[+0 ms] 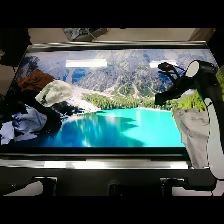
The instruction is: Fold the shirts.
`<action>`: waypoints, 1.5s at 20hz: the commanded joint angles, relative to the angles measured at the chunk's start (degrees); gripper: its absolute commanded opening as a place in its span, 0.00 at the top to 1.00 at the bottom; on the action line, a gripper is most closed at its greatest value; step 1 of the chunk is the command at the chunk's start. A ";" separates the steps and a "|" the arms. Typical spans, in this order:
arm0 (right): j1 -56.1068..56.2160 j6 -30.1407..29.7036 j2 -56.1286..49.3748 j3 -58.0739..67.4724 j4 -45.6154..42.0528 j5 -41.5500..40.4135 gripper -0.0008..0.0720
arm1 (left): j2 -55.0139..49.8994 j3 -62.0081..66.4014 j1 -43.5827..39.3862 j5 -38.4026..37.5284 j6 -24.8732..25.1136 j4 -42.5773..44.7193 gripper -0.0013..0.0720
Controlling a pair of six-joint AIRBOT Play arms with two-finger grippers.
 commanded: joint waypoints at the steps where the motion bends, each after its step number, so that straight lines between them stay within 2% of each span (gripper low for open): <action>1: 0.02 -1.81 -0.02 -0.02 2.97 -0.46 0.03 | -5.88 -0.98 2.32 2.47 -0.37 -2.64 0.00; 3: 0.02 -2.73 -0.02 -0.02 2.97 -0.35 0.03 | -9.49 -0.96 2.34 4.74 0.00 -6.40 0.00; 6: 0.02 -2.71 -0.02 -0.02 2.99 -0.24 0.03 | -14.05 -0.96 2.32 3.67 3.85 -8.26 0.00; 7: 0.02 -2.71 -0.02 -0.02 2.99 -0.07 0.03 | -14.93 -0.96 2.40 2.62 4.20 -8.22 0.13; 8: 0.02 -2.69 -0.02 -0.02 3.06 0.13 0.03 | -15.06 -0.96 2.64 2.29 4.37 -8.26 0.43; 9: 0.02 -2.67 -0.02 -0.02 3.23 0.33 0.03 | -14.67 -0.63 2.64 1.99 5.73 -8.50 0.82; 10: 0.02 -2.62 -0.02 0.00 3.26 0.63 0.03 | -13.81 0.26 2.64 1.40 8.50 -9.16 0.94; 13: 0.02 -2.71 0.13 0.04 3.19 1.16 0.05 | -7.69 5.31 2.45 1.86 11.34 -13.97 0.94; 17: 0.02 -2.58 3.30 0.07 3.21 1.20 0.08 | 10.91 7.23 -1.20 9.29 11.69 -27.96 0.94; 20: 0.02 -2.58 8.02 0.09 3.19 1.51 0.08 | 22.84 7.23 -9.49 9.88 11.61 -34.38 0.94; 22: 0.02 -2.60 11.56 0.13 3.15 2.67 0.08 | 27.34 7.23 -18.49 10.71 8.44 -34.93 0.94; 24: 0.02 -2.60 15.50 0.13 2.32 3.30 0.08 | 28.70 7.21 -29.24 15.80 4.42 -35.28 0.94; 28: 0.02 -2.62 23.78 0.24 -3.06 4.20 0.08 | 23.93 6.27 -48.50 32.85 0.37 -35.01 0.94; 30: 0.00 -2.78 27.36 0.24 -6.91 5.62 0.08 | 17.88 6.21 -53.51 33.57 -0.46 -35.01 0.94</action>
